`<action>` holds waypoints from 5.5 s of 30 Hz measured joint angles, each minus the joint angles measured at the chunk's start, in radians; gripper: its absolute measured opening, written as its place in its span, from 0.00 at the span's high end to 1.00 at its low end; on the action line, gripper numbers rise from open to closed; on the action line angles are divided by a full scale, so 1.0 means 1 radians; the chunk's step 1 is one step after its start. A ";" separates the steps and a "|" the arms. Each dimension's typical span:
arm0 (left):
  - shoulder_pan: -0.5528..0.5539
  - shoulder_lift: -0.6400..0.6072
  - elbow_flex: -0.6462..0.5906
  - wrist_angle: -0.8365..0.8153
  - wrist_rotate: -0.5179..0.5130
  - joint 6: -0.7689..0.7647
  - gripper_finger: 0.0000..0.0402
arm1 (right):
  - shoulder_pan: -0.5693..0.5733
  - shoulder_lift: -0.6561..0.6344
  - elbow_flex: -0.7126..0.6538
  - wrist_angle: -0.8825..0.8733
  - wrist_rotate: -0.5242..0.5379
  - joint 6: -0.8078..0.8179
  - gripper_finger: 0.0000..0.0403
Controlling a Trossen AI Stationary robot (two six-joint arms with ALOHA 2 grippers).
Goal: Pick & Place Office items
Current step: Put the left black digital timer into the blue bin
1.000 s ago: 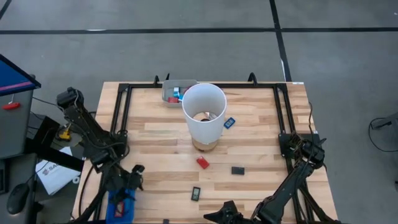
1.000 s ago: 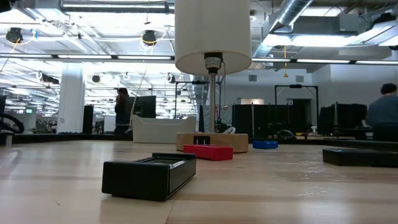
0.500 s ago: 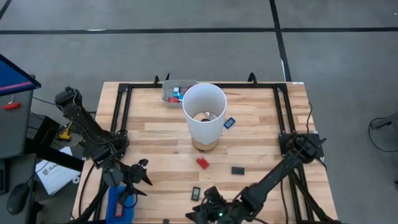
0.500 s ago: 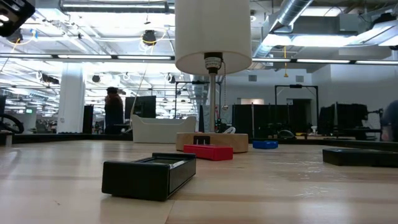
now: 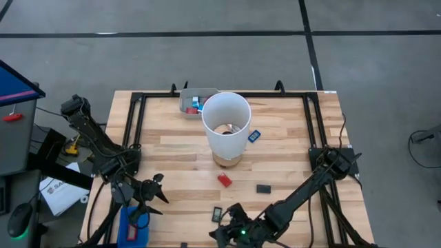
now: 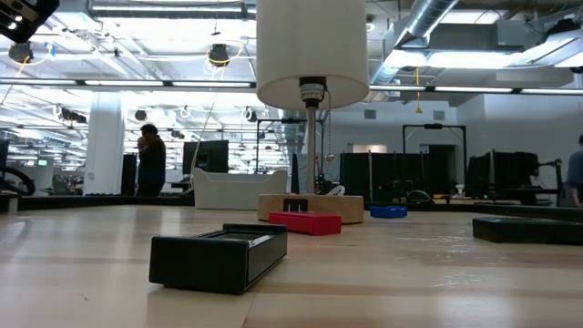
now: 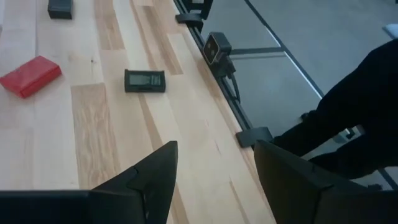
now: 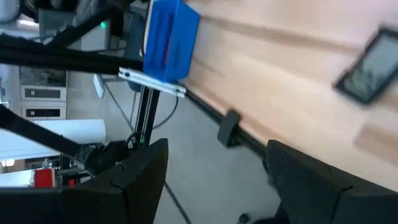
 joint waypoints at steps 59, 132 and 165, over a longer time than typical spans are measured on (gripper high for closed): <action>0.442 0.917 0.390 0.471 0.575 0.662 0.24 | 0.279 0.000 0.000 -0.200 0.107 0.420 0.34; 0.463 0.770 0.174 0.361 0.471 0.875 0.24 | 0.231 0.001 0.000 -0.223 0.219 0.408 0.34; 0.496 0.843 0.175 0.447 0.594 0.514 0.49 | 0.217 0.001 0.000 -0.223 0.212 0.406 0.34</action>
